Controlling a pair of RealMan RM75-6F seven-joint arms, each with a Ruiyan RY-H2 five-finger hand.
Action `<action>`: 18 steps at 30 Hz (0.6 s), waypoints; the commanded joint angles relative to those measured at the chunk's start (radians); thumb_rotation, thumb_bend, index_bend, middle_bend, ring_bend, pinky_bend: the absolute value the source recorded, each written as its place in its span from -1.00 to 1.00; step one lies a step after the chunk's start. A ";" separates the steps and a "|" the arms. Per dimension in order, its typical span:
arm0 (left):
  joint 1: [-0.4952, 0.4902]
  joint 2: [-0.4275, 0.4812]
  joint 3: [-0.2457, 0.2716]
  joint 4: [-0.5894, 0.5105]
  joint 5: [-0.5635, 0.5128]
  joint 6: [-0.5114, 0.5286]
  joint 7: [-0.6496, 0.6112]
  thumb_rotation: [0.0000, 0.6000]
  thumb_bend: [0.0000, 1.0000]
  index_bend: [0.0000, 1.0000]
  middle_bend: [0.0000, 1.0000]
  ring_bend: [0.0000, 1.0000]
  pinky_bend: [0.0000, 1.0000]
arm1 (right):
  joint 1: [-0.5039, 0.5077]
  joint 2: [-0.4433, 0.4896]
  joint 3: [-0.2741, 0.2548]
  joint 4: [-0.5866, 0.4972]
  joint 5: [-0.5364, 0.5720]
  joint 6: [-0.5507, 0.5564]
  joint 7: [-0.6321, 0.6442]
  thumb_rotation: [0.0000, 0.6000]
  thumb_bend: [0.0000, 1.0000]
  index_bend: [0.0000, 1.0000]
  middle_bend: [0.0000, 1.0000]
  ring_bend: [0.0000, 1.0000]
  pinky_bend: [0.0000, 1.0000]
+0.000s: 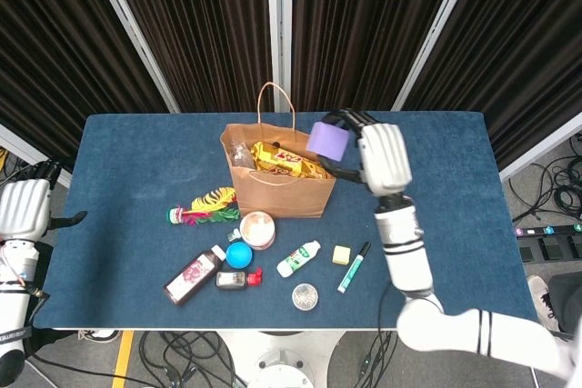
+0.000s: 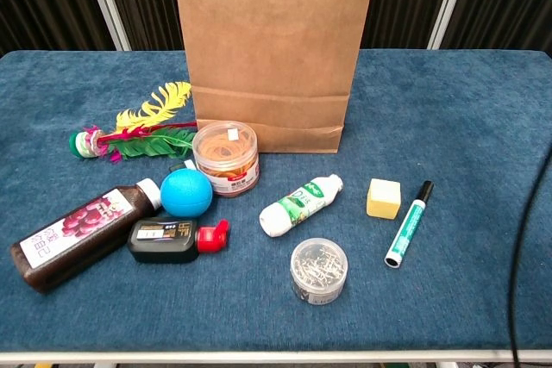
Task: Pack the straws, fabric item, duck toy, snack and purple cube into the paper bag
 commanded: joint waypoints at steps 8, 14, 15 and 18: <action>0.016 0.025 0.001 0.004 -0.020 -0.012 -0.020 1.00 -0.82 -0.50 -0.39 -0.53 -0.35 | 0.165 -0.183 -0.033 0.254 0.142 -0.116 -0.003 1.00 -0.79 -0.29 -0.17 -0.48 -0.24; 0.021 0.030 -0.001 -0.004 -0.011 -0.012 -0.053 1.00 -0.82 -0.50 -0.39 -0.53 -0.35 | 0.165 -0.153 -0.049 0.250 0.092 -0.146 0.067 1.00 -1.00 -0.80 -0.85 -1.00 -0.96; 0.021 0.033 0.000 -0.008 -0.011 -0.015 -0.052 1.00 -0.82 -0.50 -0.39 -0.53 -0.35 | 0.162 -0.149 -0.051 0.251 0.069 -0.140 0.086 1.00 -1.00 -0.85 -0.92 -1.00 -1.00; 0.017 0.034 -0.001 -0.016 -0.006 -0.014 -0.042 1.00 -0.82 -0.50 -0.39 -0.54 -0.35 | 0.148 -0.138 -0.053 0.248 -0.001 -0.101 0.140 1.00 -1.00 -0.92 -0.98 -1.00 -1.00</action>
